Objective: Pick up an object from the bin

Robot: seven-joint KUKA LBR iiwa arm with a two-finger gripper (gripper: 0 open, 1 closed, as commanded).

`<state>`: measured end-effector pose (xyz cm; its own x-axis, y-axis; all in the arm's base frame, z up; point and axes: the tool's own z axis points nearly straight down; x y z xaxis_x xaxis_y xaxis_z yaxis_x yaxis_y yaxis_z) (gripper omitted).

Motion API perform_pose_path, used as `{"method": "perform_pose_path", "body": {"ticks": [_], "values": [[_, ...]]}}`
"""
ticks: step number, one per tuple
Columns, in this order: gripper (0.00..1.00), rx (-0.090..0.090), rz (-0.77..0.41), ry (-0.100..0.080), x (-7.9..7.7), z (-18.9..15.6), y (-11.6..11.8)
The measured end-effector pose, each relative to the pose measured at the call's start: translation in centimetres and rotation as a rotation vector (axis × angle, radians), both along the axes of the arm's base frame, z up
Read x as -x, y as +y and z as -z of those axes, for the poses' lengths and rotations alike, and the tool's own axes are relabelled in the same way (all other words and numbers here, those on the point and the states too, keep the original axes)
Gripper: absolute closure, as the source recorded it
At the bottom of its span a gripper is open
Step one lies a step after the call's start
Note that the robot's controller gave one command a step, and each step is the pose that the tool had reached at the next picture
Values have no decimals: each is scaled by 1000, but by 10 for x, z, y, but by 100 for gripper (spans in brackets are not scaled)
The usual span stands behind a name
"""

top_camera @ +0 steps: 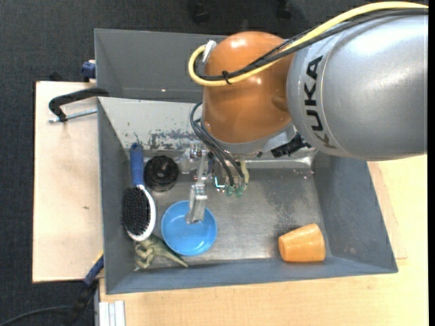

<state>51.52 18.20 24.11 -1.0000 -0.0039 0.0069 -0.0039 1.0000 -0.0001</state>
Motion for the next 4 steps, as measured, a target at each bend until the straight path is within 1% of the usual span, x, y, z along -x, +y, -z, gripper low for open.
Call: {"method": "perform_pose_path", "body": {"ticks": [1, 2, 3, 4], "values": [[0, 3, 307, -2, 9, 69, -44], [0, 3, 441, 0, -8, 170, -37], [100, 1, 442, -5, -10, 166, -38], [100, -5, 413, -19, -36, 25, -48]]}}
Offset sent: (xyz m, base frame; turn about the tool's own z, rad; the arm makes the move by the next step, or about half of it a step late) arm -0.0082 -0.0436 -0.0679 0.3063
